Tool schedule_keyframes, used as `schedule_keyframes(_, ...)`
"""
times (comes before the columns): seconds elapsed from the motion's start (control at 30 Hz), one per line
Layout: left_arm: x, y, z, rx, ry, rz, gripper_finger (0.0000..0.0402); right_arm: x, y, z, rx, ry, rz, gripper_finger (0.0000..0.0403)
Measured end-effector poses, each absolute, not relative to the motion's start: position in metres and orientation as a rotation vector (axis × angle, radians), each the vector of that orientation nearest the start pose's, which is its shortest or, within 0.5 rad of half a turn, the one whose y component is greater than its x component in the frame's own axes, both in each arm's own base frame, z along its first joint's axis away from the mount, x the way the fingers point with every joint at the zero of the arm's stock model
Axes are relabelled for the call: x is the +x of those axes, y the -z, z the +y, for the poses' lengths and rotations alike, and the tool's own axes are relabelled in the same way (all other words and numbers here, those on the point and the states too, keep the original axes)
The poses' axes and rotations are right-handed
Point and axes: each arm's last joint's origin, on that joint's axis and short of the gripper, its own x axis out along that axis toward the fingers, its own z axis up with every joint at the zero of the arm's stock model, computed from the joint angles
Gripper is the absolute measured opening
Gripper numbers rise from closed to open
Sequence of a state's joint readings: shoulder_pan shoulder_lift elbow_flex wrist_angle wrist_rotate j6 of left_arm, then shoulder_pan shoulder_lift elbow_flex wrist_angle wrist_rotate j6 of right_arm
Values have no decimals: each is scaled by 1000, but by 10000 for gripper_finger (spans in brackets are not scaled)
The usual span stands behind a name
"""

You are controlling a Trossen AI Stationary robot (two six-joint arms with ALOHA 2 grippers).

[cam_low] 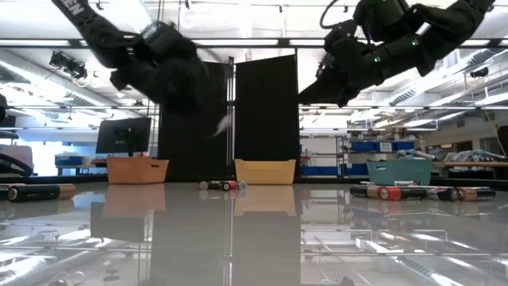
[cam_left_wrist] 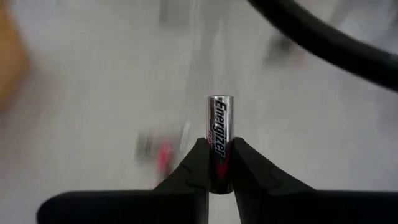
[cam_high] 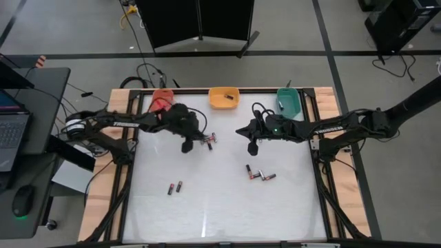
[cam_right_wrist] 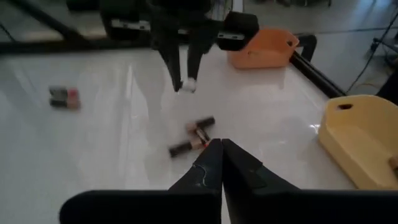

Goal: Sort batteries
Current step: Put the black battery into the green bin

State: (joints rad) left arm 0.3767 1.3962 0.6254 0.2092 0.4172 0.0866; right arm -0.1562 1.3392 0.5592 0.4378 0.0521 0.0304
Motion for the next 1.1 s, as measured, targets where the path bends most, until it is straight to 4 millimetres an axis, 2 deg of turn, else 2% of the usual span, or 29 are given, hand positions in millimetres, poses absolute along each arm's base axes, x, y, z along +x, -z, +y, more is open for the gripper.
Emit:
schedule_keyframes(0.13,267,-191,90,-161,91,231,45,262,-202,-41,111,212,204,21)
schedule_keyframes(0.3,285,-208,92,-114,116,-53,45,264,-214,-38,132,195,78,69)
schedule_keyframes(0.53,318,-216,98,-81,141,-125,45,264,-231,-38,129,213,-99,150)
schedule_keyframes(0.7,339,-223,102,-68,176,-163,45,264,-235,-38,119,210,-148,182)
schedule_keyframes(0.9,362,-225,104,-77,218,-173,45,263,-236,-38,106,210,-158,181)
schedule_keyframes(1.1,369,-225,106,-77,233,-174,45,263,-237,-38,102,210,-163,133)
